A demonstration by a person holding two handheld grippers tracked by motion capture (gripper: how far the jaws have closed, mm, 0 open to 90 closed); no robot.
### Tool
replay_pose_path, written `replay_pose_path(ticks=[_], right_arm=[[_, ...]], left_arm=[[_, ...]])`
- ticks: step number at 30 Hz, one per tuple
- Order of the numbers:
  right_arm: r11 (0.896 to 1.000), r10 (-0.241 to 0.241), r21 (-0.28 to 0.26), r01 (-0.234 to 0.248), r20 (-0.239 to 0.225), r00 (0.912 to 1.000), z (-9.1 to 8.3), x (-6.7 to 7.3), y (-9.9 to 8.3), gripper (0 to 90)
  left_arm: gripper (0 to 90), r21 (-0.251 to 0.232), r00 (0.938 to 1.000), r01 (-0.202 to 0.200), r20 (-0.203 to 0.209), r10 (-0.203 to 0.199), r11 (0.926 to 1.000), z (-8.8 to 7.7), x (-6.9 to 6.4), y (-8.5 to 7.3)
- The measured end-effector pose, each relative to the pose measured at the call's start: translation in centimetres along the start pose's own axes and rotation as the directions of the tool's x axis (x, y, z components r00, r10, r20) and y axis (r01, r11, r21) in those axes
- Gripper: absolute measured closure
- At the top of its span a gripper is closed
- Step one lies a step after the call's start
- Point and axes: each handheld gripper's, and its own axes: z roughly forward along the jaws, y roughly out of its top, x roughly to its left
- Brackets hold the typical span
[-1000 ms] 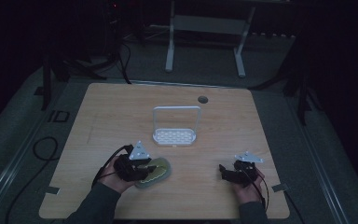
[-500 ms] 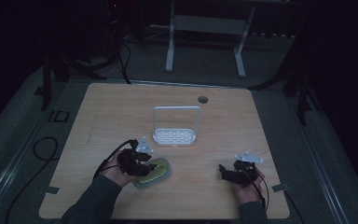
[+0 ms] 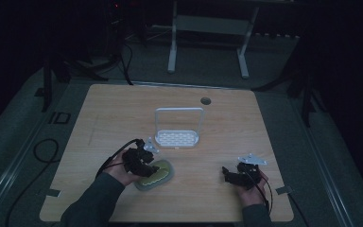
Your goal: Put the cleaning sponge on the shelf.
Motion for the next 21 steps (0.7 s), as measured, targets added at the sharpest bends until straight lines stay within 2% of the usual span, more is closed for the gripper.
replay_pose_path(ticks=[11, 21], right_arm=[[1.0, 0.0, 0.0, 0.0, 0.0, 1.0, 0.0, 0.0, 0.0, 16.9], [1.0, 0.0, 0.0, 0.0, 0.0, 1.0, 0.0, 0.0, 0.0, 16.9]], left_arm=[[57.1, 0.063, 0.9998, -0.011, 0.019, 0.009, 0.998, 0.5, 0.5, 0.6], [57.2, 0.091, 0.9994, -0.016, 0.031, 0.013, 0.9957, 1.0, 0.7, 1.2]])
